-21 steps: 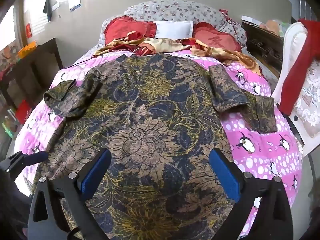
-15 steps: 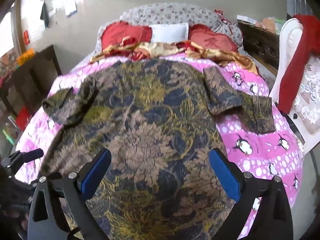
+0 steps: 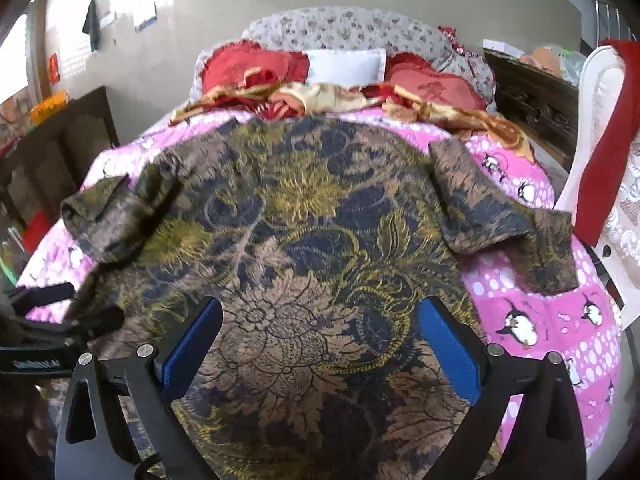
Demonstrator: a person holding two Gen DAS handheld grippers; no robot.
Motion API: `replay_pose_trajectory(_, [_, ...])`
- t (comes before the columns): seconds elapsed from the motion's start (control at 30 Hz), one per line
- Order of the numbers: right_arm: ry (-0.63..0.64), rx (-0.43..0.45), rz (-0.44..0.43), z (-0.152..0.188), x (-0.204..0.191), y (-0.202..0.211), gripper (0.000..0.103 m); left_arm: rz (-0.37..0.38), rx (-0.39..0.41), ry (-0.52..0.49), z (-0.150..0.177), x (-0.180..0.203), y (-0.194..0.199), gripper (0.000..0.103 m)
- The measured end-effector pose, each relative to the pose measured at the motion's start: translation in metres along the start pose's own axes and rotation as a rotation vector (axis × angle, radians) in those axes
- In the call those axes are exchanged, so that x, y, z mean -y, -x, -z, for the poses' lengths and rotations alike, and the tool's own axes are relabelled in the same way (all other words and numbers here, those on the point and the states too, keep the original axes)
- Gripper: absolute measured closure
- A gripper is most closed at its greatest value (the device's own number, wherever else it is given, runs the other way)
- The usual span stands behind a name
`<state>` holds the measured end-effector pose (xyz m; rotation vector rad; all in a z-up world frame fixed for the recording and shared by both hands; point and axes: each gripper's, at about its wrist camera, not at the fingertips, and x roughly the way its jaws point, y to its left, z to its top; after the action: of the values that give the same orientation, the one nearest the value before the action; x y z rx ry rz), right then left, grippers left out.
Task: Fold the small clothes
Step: 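Grasp the sleeve of the floral shirt with the left gripper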
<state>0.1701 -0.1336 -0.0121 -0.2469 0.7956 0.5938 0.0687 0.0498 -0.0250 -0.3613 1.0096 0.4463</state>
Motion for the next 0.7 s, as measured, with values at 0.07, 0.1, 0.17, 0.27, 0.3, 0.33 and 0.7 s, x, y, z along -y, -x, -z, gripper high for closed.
replay_pose_trajectory(0.07, [-0.006,-0.025,0.004,0.004,0.003,-0.01,0.014,-0.016,0.001,0.01,-0.002,0.002,-0.002,0.0])
replay_pose_trajectory(0.1, [-0.012,-0.036,0.0,0.006,0.004,-0.014,0.014,-0.026,0.004,0.012,-0.002,0.004,-0.002,0.0])
replay_pose_trajectory(0.17, [-0.015,-0.054,0.007,0.01,0.007,-0.024,0.015,-0.034,0.027,0.003,-0.004,0.004,-0.002,0.0])
replay_pose_trajectory(0.27, [0.01,-0.078,0.035,0.02,0.008,-0.041,0.015,-0.078,0.046,-0.02,-0.005,0.005,0.0,0.0])
replay_pose_trajectory(0.3, [0.015,-0.093,0.044,0.026,0.01,-0.049,0.015,-0.092,0.053,-0.025,-0.005,0.005,0.002,0.0])
replay_pose_trajectory(0.33, [0.006,-0.109,0.042,0.031,0.012,-0.055,0.015,-0.093,0.061,-0.027,-0.006,0.005,0.003,0.0])
replay_pose_trajectory(0.7, [-0.016,-0.132,0.033,0.041,0.014,-0.065,0.012,-0.08,0.073,-0.048,-0.004,0.001,0.004,0.0])
